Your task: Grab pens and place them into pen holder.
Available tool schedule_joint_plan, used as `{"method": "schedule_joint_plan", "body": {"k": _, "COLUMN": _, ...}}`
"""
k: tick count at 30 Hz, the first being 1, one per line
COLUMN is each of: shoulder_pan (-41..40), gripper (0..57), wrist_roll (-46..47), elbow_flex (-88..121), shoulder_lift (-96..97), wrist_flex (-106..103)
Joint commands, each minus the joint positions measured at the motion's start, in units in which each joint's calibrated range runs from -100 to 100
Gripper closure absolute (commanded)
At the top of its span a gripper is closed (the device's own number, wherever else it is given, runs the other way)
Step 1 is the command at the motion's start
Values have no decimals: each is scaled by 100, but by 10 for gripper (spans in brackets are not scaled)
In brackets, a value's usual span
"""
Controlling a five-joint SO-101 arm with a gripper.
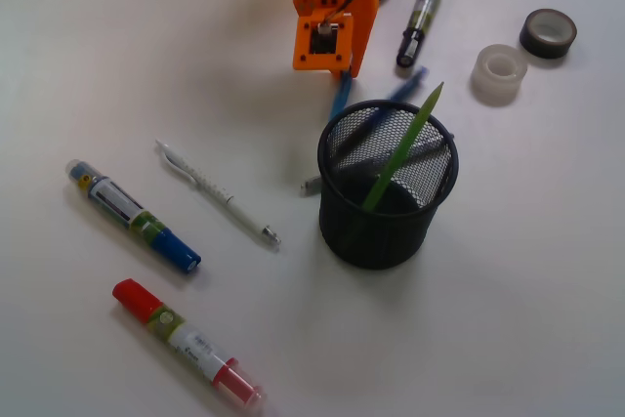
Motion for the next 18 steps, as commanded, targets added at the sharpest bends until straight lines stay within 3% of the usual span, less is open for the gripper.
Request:
{"method": "schedule_joint_plan", "body": {"k": 1, "shoulder_pan": -57, "gripper": 570, "wrist_roll": 34, "elbow_flex": 110, "shoulder_lift": 297, "wrist_flex": 28}}
{"method": "schedule_joint_plan", "body": {"k": 6, "shoulder_pan": 77, "gripper": 570, "wrist_roll": 176, "elbow_flex": 10, "shoulder_lift": -774, "wrist_flex": 867}}
{"method": "schedule_joint_plan", "body": {"k": 11, "shoulder_pan": 698, "gripper": 570, "wrist_roll": 869, "elbow_flex": -823, "shoulder_lift": -1998, "wrist_flex": 1970}}
{"method": "schedule_joint_plan", "body": {"k": 18, "shoulder_pan": 997, "gripper": 570, "wrist_roll": 1607, "elbow_flex": -2617, "shoulder_lift": -2253, "wrist_flex": 1025}}
